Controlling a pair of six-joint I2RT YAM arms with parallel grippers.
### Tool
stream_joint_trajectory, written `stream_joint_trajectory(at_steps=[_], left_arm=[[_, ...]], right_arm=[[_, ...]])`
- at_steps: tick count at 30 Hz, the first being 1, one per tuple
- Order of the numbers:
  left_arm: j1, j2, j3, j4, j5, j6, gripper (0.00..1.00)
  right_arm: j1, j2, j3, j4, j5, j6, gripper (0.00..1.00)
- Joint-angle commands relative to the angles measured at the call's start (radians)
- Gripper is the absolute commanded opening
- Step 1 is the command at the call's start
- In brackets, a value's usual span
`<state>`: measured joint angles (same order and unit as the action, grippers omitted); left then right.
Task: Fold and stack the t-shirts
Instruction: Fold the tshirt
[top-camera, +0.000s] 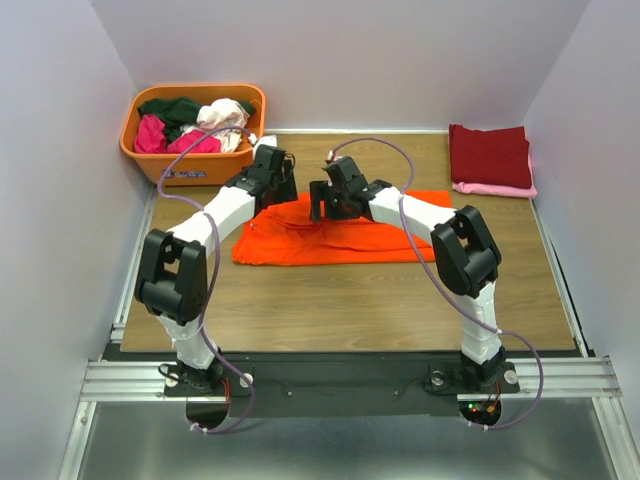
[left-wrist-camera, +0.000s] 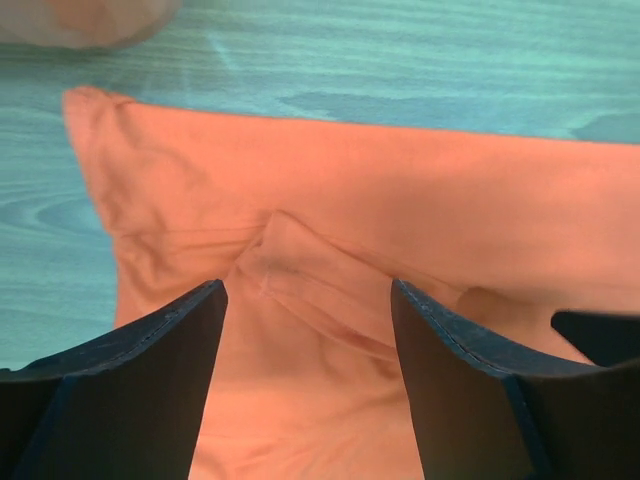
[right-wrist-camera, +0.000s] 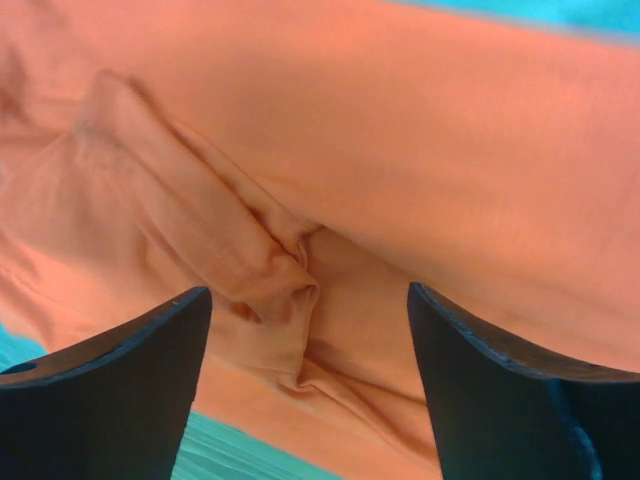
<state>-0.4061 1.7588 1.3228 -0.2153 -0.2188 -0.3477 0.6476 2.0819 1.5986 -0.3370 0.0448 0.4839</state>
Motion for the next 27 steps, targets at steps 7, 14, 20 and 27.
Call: stream_joint_trajectory(at_steps=[7, 14, 20, 27], left_arm=[[0.115, -0.298, -0.192, -0.062, -0.036, -0.149, 0.50], [0.115, -0.320, -0.346, -0.007, 0.035, -0.163, 0.41], [0.118, -0.268, -0.390, 0.030, 0.041, -0.155, 0.38], [0.138, -0.197, -0.430, 0.051, 0.059, -0.165, 0.37]], right_arm=[[0.035, -0.034, 0.141, -0.042, -0.107, -0.488, 0.91], [0.132, 0.047, 0.218, -0.054, -0.051, -0.639, 0.91], [0.147, 0.124, 0.262, -0.062, -0.020, -0.679, 0.91], [0.146, 0.182, 0.282, -0.068, 0.059, -0.715, 0.91]])
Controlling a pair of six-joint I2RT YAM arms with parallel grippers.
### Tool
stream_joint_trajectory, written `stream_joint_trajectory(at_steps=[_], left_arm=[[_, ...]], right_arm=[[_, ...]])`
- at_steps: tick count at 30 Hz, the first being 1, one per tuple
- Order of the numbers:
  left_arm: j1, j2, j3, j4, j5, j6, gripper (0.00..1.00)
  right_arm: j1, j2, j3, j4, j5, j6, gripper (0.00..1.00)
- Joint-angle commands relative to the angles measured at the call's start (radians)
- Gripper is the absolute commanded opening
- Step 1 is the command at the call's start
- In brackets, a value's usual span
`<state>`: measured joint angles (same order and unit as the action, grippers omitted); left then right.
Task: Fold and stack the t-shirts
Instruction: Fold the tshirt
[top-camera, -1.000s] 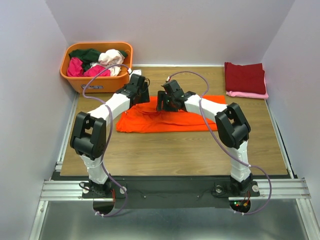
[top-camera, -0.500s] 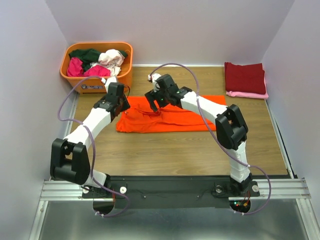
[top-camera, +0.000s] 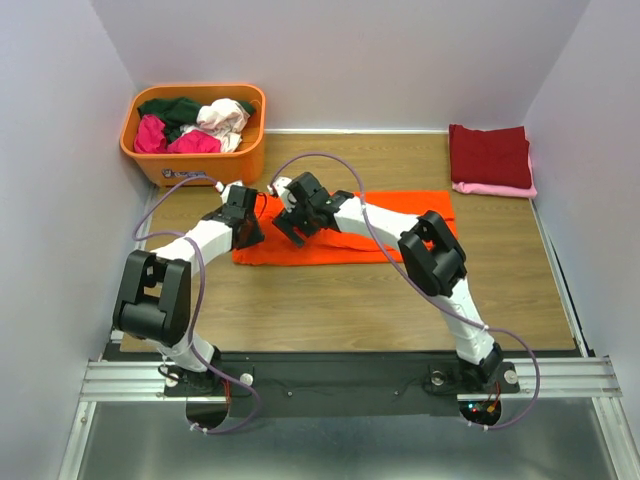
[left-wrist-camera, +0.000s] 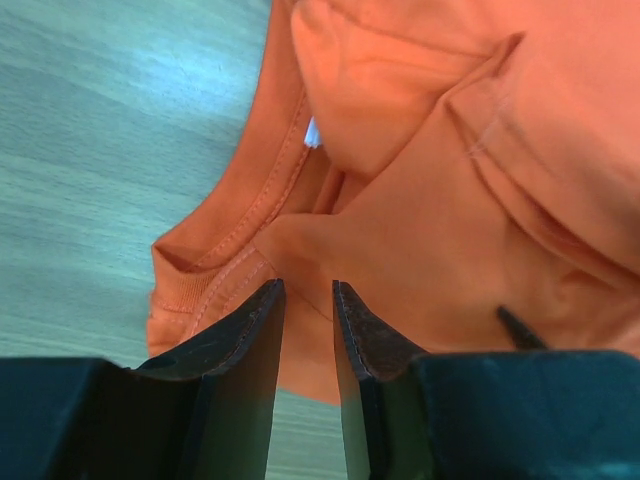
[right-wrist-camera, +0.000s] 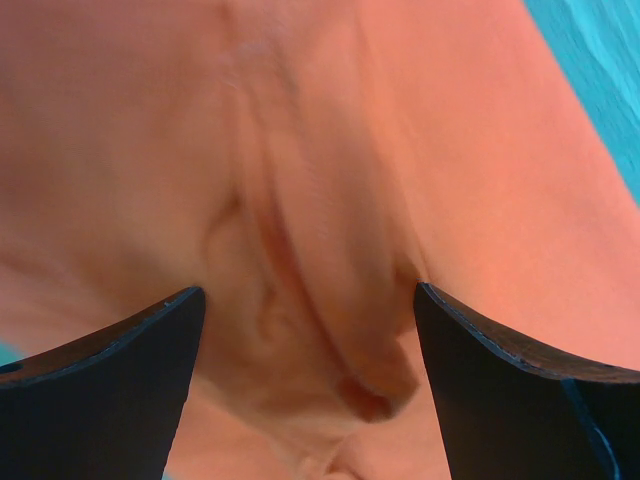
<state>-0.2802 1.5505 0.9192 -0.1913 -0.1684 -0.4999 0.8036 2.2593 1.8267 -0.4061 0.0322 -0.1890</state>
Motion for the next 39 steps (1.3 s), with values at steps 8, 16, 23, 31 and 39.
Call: stream_joint_trajectory(at_steps=[8, 16, 23, 31, 39], left_arm=[[0.022, 0.034, -0.071, 0.029, 0.012, -0.020, 0.34], [0.026, 0.057, -0.088, 0.029, 0.004, -0.023, 0.34], [0.027, 0.031, -0.091, 0.012, -0.006, -0.016, 0.34], [0.030, 0.002, -0.099, 0.003, -0.011, -0.012, 0.35], [0.027, -0.147, -0.062, -0.046, -0.037, 0.021, 0.57]], right_arm=[[-0.049, 0.031, 0.106, 0.001, 0.137, -0.027, 0.90], [-0.098, 0.028, 0.106, 0.001, 0.132, -0.021, 0.89], [-0.181, 0.023, 0.092, 0.003, 0.129, 0.049, 0.89], [-0.309, -0.073, 0.088, -0.007, 0.126, 0.186, 0.87], [-0.371, -0.417, -0.272, -0.071, 0.120, 0.198, 0.85]])
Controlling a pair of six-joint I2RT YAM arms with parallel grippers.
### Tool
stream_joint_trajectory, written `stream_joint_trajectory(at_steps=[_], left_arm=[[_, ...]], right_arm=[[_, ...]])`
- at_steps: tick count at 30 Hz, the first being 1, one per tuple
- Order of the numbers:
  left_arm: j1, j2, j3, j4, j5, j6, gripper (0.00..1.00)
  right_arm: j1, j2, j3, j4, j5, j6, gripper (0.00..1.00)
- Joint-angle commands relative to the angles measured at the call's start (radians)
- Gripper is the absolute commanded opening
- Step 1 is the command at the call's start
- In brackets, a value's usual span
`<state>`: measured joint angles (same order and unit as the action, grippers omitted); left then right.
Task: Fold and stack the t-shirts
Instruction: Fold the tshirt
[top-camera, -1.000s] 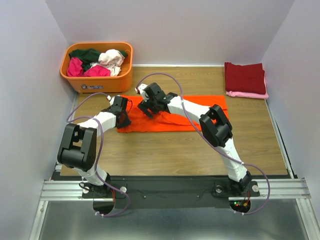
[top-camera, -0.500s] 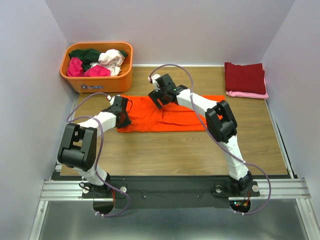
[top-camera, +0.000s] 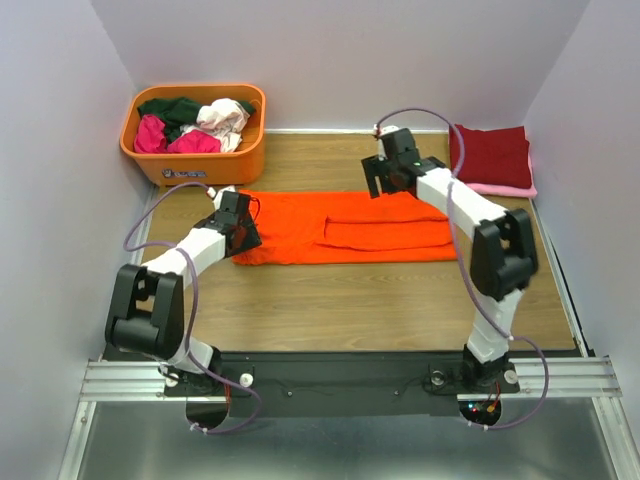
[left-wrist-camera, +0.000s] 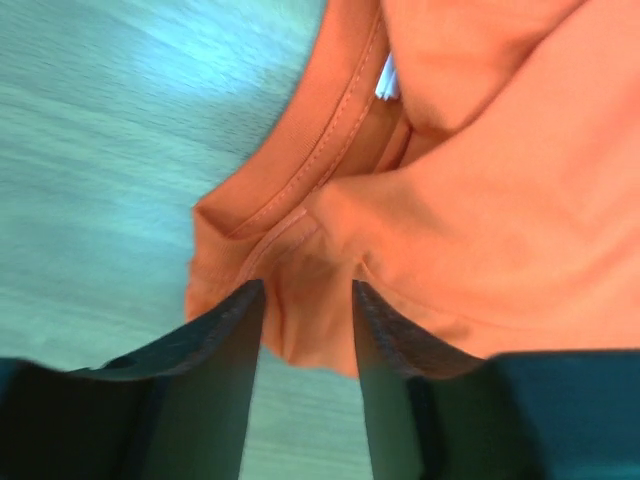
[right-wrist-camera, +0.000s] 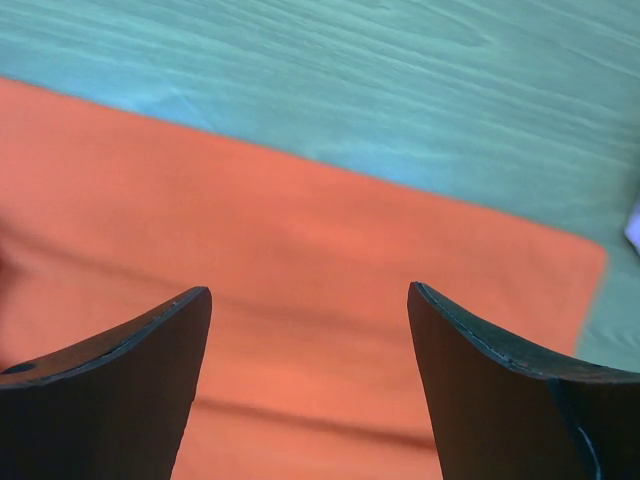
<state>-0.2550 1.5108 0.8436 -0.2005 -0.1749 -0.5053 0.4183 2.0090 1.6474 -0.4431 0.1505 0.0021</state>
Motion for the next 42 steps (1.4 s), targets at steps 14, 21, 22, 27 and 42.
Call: stream_joint_trajectory(at_steps=[14, 21, 22, 27, 42], left_arm=[[-0.412, -0.031, 0.198, 0.035, 0.075, 0.019, 0.61], [-0.523, 0.256, 0.397, 0.056, 0.114, 0.111, 0.59], [-0.527, 0.276, 0.414, 0.056, 0.117, 0.116, 0.59], [-0.550, 0.356, 0.499, 0.055, 0.152, 0.117, 0.59], [-0.560, 0.440, 0.511, 0.085, 0.215, 0.036, 0.60]], right_arm=[[-0.239, -0.495, -0.567, -0.063, -0.021, 0.268, 0.74], [-0.306, -0.466, -0.578, -0.055, -0.111, 0.331, 0.71], [-0.315, -0.461, -0.580, -0.054, -0.112, 0.338, 0.71], [-0.363, -0.451, -0.604, -0.039, -0.146, 0.400, 0.71], [-0.378, -0.469, -0.689, 0.049, -0.204, 0.573, 0.78]])
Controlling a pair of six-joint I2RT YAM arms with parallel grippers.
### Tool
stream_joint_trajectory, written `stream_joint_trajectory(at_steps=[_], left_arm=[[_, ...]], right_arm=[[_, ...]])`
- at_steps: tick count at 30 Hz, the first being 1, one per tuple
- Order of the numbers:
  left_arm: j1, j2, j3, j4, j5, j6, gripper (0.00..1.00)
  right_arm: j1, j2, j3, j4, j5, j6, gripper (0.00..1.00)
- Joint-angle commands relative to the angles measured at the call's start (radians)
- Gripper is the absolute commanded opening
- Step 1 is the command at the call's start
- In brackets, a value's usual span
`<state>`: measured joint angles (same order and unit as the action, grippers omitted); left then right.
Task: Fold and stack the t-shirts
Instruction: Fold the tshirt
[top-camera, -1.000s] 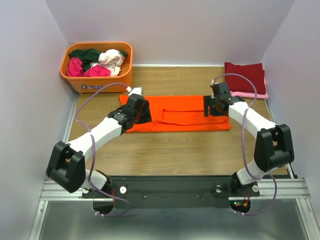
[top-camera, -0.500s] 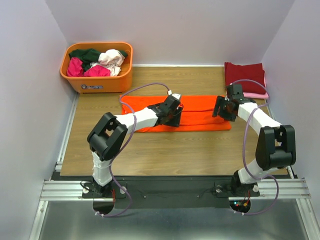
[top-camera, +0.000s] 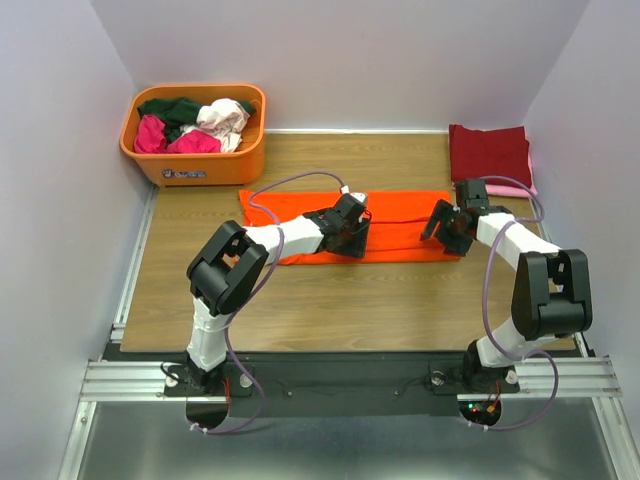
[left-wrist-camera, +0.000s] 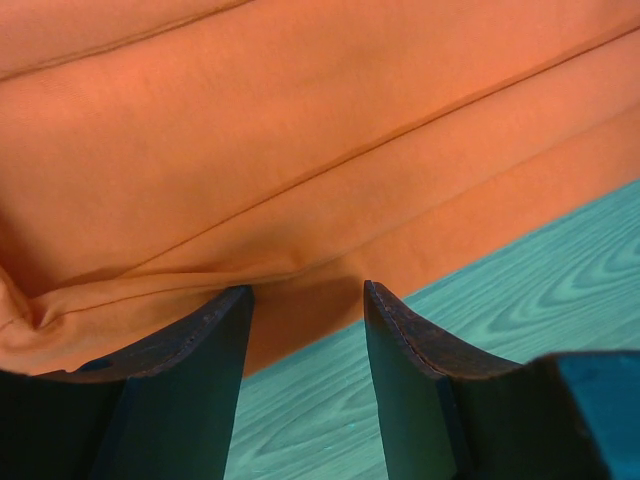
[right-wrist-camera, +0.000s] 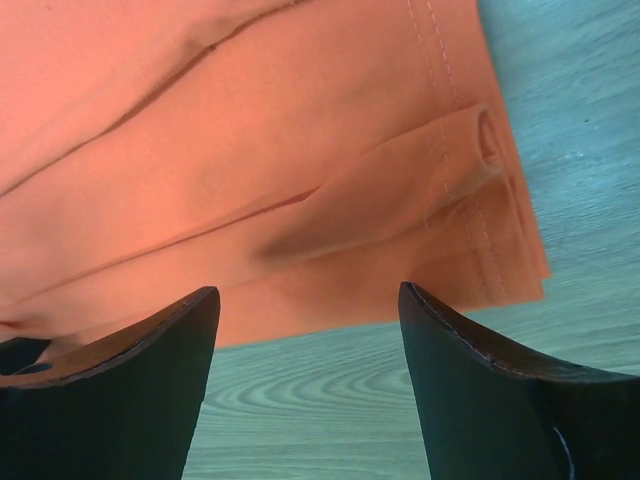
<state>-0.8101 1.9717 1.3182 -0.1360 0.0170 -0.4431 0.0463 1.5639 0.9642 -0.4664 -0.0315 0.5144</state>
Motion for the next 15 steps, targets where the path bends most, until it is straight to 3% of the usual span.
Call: stream_joint_trajectory(at_steps=[1, 15], left_arm=[[-0.004, -0.025, 0.033, 0.021, 0.023, -0.029, 0.60], [-0.006, -0.088, -0.047, 0.033, -0.009, -0.054, 0.60]], right_arm=[[-0.006, -0.021, -0.007, 0.075, -0.024, 0.064, 0.78], [-0.006, 0.030, -0.024, 0.173, -0.038, 0.099, 0.79]])
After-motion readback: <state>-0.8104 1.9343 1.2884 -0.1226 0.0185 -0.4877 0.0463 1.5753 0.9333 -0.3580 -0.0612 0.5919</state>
